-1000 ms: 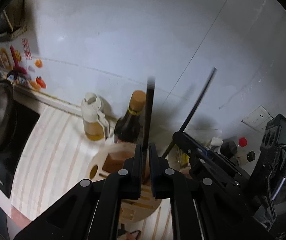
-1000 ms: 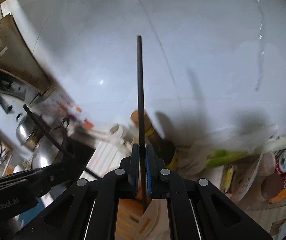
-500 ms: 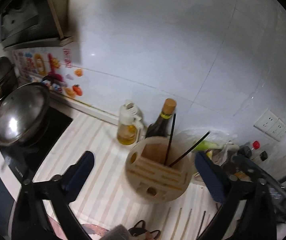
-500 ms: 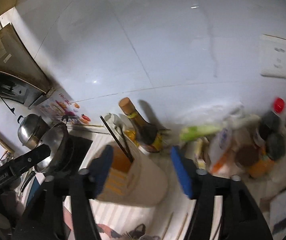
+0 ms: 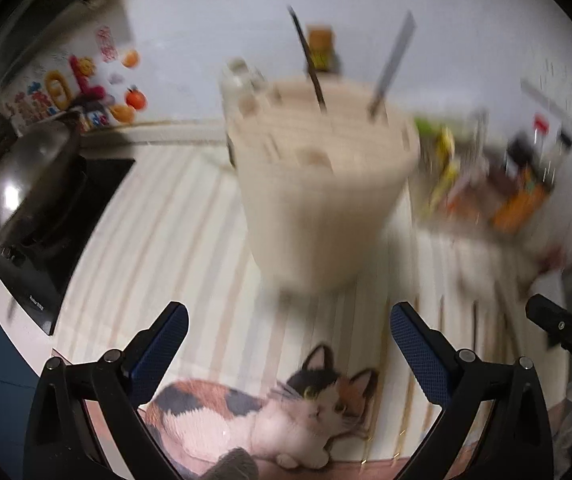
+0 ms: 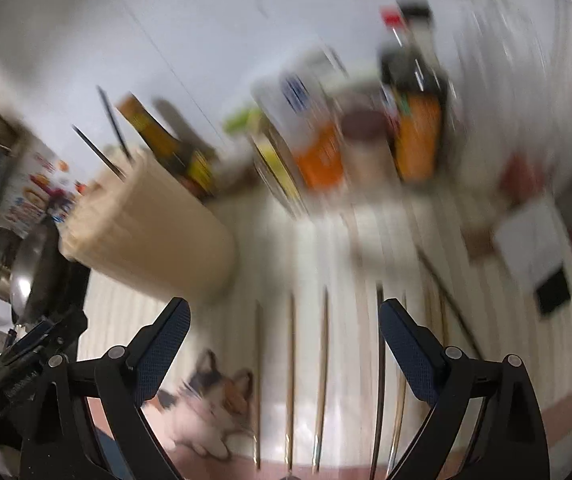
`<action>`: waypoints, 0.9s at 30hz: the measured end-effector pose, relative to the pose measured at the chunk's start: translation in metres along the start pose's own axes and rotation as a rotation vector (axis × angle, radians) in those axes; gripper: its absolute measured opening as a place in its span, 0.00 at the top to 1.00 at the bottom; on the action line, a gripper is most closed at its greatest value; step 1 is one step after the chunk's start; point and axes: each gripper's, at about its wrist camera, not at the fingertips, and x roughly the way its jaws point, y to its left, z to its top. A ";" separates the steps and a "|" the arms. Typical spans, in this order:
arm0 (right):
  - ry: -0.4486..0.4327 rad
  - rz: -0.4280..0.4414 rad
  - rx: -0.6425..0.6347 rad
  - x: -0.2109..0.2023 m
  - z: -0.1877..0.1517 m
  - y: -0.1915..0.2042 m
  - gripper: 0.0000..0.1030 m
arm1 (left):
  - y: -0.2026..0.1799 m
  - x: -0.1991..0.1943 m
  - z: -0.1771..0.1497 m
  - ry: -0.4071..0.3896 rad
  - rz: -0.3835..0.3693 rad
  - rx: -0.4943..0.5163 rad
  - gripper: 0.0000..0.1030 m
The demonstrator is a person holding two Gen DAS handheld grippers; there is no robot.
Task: Organize utensils
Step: 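Move both open tools back down to the row of chopsticks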
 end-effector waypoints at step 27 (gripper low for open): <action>0.257 -0.131 0.103 0.080 -0.046 -0.064 0.63 | -0.106 0.129 -0.069 0.321 -0.102 0.222 0.58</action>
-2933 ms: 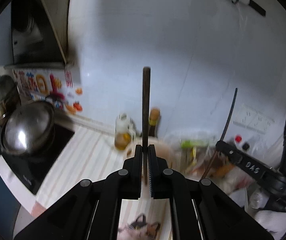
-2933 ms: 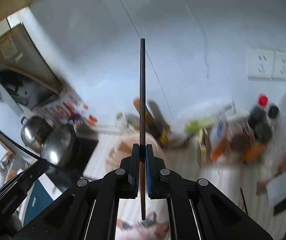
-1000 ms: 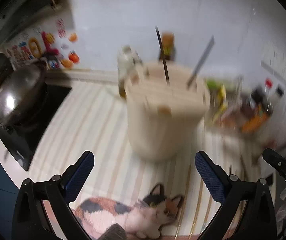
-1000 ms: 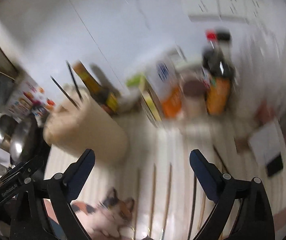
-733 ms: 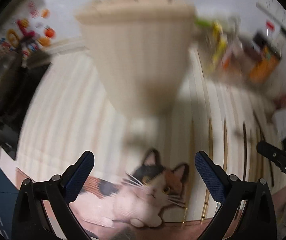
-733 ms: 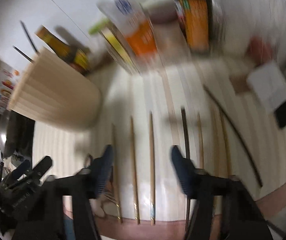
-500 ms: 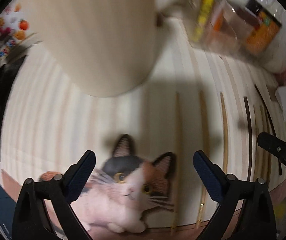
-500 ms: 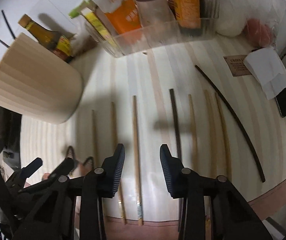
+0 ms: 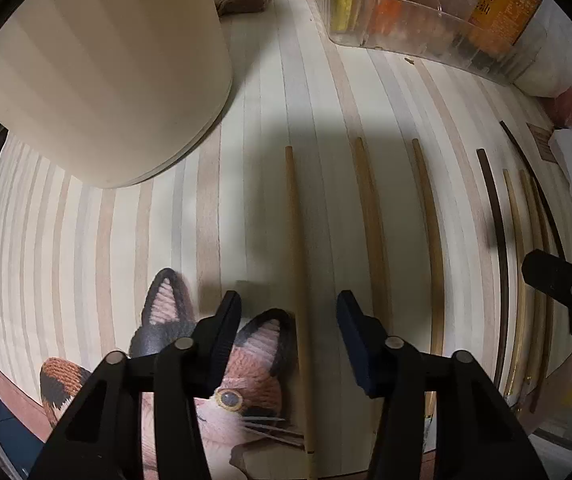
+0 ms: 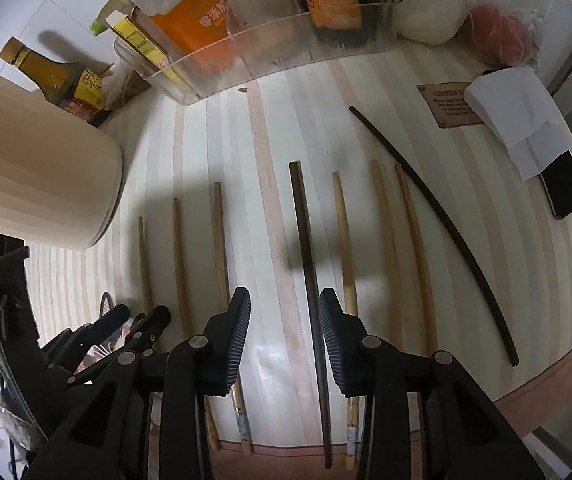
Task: Organize utensils
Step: 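Move both open tools back down to the row of chopsticks, then grasp a light wooden chopstick with the left tool while the right tool grasps another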
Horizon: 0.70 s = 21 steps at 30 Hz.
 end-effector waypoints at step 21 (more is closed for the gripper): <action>0.148 -0.105 -0.217 0.060 -0.005 0.078 0.93 | 0.088 -0.015 -0.053 0.025 0.055 -0.204 0.95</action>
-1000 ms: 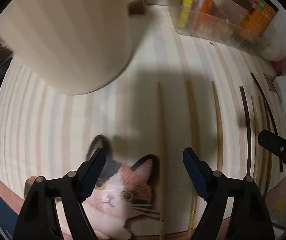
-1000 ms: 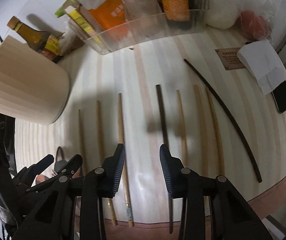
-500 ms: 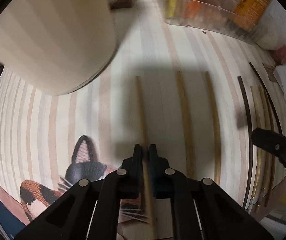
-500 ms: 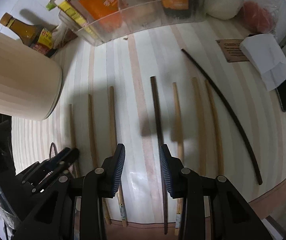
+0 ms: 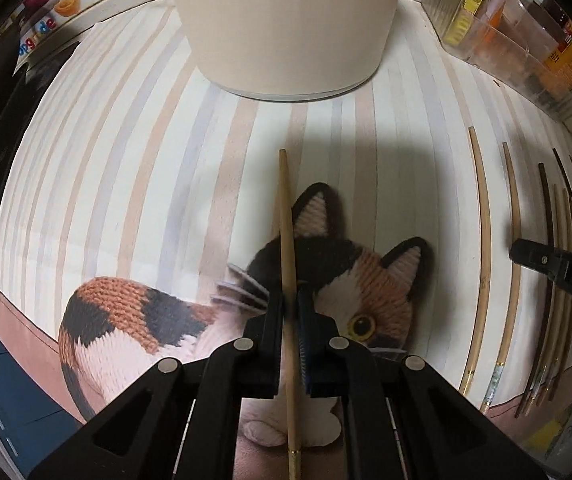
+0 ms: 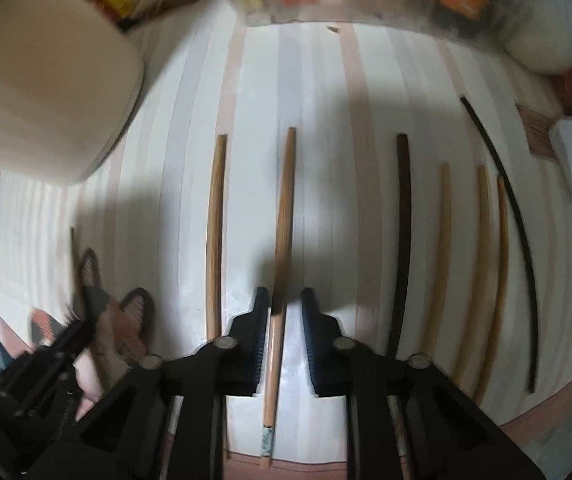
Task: Organize utensils
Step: 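Grasp a light wooden chopstick with the left tool while the right tool grasps another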
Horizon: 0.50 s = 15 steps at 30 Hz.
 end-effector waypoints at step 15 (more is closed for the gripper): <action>0.100 -0.101 -0.124 0.004 -0.037 0.004 0.93 | 0.005 -0.001 -0.005 0.006 0.000 -0.004 0.95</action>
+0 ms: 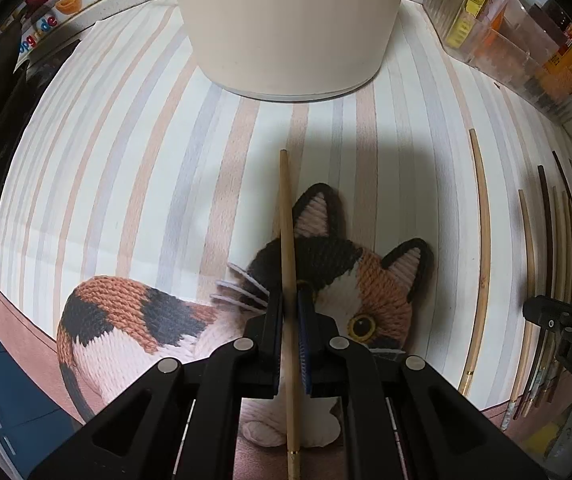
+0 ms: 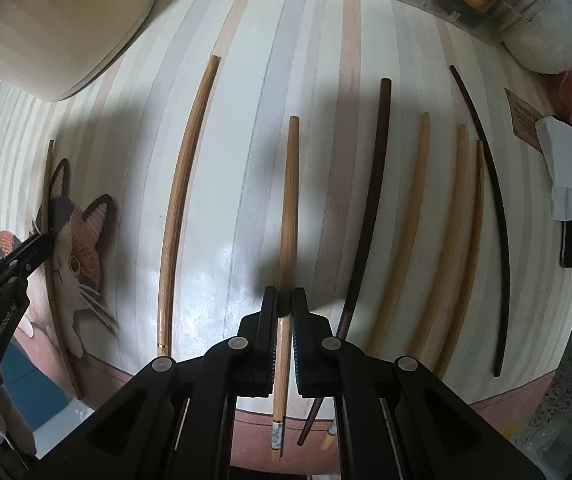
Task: Organize utensils
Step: 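Grasp a light wooden chopstick with the left tool while the right tool grasps another, then lift both wooden chopsticks upright and lower them into the cream holder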
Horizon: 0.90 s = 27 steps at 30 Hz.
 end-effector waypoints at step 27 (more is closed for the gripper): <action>-0.050 0.137 0.084 -0.010 0.008 -0.035 0.94 | -0.030 -0.019 0.008 -0.016 -0.038 0.011 0.95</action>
